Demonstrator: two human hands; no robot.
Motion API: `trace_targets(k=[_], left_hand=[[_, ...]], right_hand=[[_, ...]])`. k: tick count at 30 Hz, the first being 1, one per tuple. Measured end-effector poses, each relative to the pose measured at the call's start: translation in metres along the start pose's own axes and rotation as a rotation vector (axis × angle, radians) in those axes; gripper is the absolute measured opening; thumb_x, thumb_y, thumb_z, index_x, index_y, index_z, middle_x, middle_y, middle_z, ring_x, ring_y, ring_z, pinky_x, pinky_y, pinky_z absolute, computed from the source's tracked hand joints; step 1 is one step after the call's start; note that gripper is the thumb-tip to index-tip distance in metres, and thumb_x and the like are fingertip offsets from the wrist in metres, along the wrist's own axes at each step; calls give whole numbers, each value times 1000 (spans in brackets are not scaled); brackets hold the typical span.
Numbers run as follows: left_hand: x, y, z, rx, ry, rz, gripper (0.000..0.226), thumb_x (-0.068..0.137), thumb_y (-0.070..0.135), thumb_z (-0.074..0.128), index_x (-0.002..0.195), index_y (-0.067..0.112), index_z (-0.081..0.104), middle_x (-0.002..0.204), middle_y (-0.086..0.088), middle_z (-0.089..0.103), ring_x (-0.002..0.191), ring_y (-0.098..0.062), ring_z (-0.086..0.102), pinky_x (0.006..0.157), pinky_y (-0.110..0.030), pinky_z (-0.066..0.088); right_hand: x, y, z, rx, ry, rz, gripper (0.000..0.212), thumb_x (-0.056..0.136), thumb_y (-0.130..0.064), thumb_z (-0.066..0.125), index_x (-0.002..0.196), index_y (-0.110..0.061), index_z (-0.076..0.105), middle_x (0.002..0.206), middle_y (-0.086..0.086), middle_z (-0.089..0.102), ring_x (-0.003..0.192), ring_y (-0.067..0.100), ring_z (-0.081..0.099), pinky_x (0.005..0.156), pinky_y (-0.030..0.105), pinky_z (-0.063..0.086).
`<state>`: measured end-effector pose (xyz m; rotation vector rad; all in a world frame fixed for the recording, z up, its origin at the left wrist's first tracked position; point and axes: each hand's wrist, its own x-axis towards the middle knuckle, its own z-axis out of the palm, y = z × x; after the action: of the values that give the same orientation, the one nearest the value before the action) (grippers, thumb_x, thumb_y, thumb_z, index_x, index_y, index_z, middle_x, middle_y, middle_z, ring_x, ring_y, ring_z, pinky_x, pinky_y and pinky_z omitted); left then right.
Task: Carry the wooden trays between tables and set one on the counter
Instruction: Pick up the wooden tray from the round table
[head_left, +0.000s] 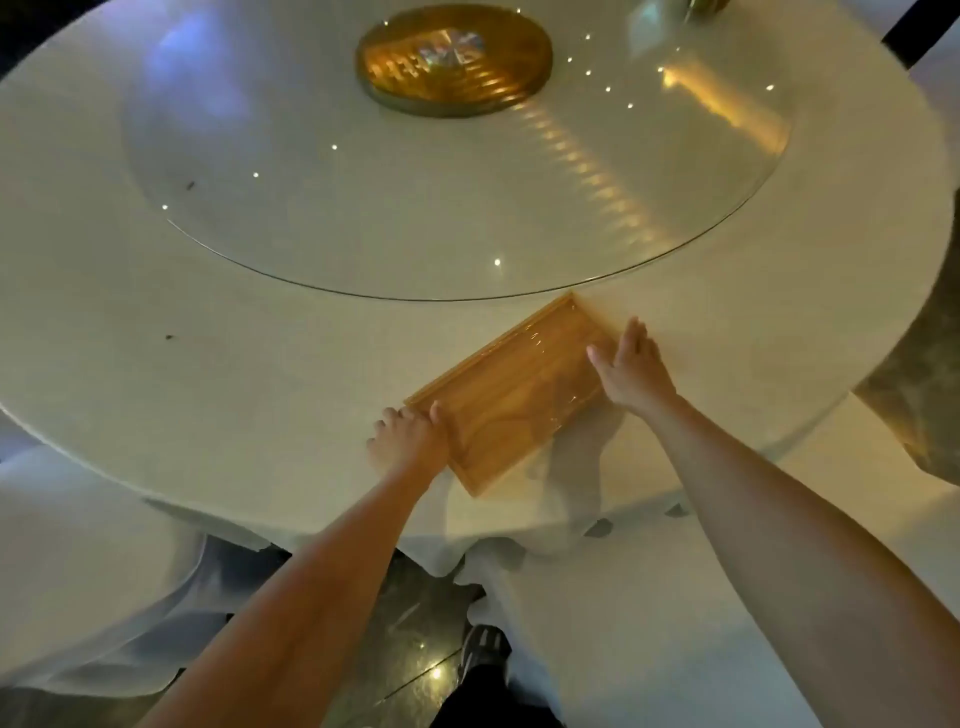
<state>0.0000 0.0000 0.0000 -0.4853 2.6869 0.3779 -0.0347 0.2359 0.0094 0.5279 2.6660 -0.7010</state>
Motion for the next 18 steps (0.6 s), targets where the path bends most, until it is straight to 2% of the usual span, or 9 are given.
trace_targets(k=[9, 15, 18], left_hand=[[13, 1, 9, -30, -27, -44, 61, 97, 44, 19, 134, 1, 42, 135, -20, 48, 124, -35, 47, 102, -45, 38], [8, 8, 5, -80, 21, -44, 58, 98, 41, 20, 134, 0, 41, 135, -19, 48, 123, -36, 48, 101, -47, 40], [3, 14, 1, -108, 41, -52, 54, 98, 39, 21, 130, 0, 41, 132, -21, 51, 119, -38, 51, 97, -46, 41]], right_hand=[[12, 5, -1, -36, -40, 106, 74, 96, -46, 27, 149, 0, 3, 156, 20, 14, 142, 37, 17, 114, 42, 20], [1, 5, -7, 6, -50, 242, 72, 92, -40, 45, 144, 2, 20, 148, 21, 26, 135, 39, 25, 107, 43, 31], [-11, 11, -10, 22, -74, 297, 68, 92, -40, 47, 142, 1, 26, 146, 21, 29, 134, 38, 27, 106, 40, 32]])
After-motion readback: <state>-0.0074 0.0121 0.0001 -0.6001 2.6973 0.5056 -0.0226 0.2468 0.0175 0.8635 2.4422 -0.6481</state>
